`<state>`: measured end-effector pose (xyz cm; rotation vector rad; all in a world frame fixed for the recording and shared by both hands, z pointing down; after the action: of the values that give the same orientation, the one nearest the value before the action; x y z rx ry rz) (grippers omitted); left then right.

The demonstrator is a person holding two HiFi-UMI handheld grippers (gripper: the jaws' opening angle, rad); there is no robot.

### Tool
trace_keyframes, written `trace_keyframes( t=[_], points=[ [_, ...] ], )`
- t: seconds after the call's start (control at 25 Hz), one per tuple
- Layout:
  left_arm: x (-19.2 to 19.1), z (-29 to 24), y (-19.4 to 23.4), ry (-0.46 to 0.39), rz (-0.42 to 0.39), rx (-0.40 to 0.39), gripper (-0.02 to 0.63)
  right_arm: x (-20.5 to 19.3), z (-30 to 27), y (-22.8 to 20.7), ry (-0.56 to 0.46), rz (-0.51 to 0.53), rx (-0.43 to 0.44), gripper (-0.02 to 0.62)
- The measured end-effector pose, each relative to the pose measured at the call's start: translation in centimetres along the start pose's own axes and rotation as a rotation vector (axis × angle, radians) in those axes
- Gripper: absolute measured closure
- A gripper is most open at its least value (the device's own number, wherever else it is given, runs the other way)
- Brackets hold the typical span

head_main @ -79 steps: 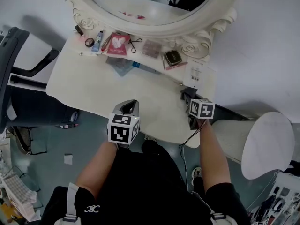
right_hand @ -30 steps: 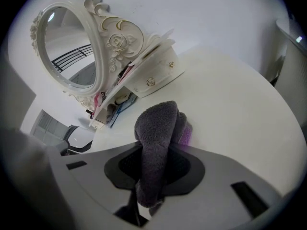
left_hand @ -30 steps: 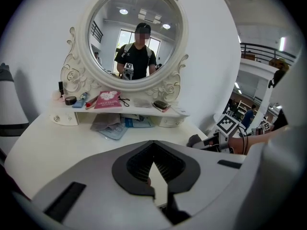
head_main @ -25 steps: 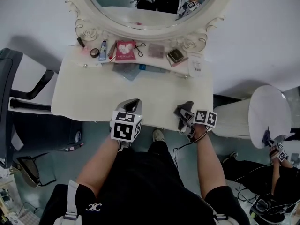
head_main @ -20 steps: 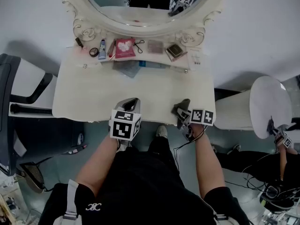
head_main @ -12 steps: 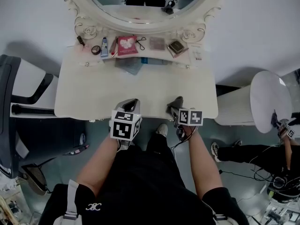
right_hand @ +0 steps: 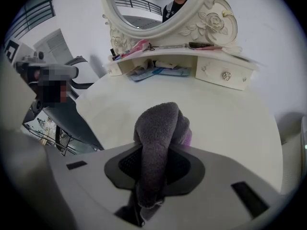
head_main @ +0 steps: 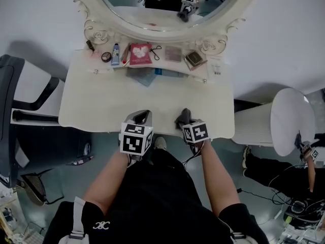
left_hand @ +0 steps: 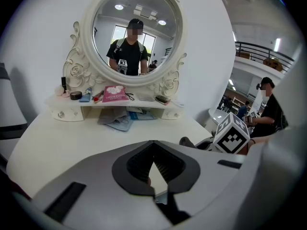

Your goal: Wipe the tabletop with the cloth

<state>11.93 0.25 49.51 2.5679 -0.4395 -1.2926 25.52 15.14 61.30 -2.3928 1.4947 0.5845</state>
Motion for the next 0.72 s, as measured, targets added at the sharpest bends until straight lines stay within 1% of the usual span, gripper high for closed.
trace_keyframes(
  t=[0.16,0.36,0.52,0.72],
  points=[
    [1.4,-0.9,0.9,-0.010,0.022,0.041,0.606,2.7,-1.4,-1.9,-0.025,-0.008,-0.002,0.503],
    [2.5,-0.8,1.3,-0.018,0.010,0.111,0.606,6.3,-3.3,-3.9,-0.056,0.009,0.014,0.502],
    [2.3,-0.3,2.6,-0.011,0.046,0.178,0.606,9.1,-4.7,-5.9,-0.077,0.002,0.018,0.502],
    [2.2,0.5,3.8,-0.019,0.094,0.258,0.606,12.5,-6.4,-6.9,-0.092,0.037,0.041,0.502]
  ],
)
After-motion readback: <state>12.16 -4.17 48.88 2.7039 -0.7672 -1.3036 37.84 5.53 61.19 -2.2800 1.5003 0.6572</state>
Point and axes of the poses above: the fingertips, and each gripper's own axes: z backward along the fingers, y to its left, x out of its top, the point moved 5 cm from there along z, backward along the fingers, and after that the axes turned 11 degrees about -x, right-handed, at the moved point
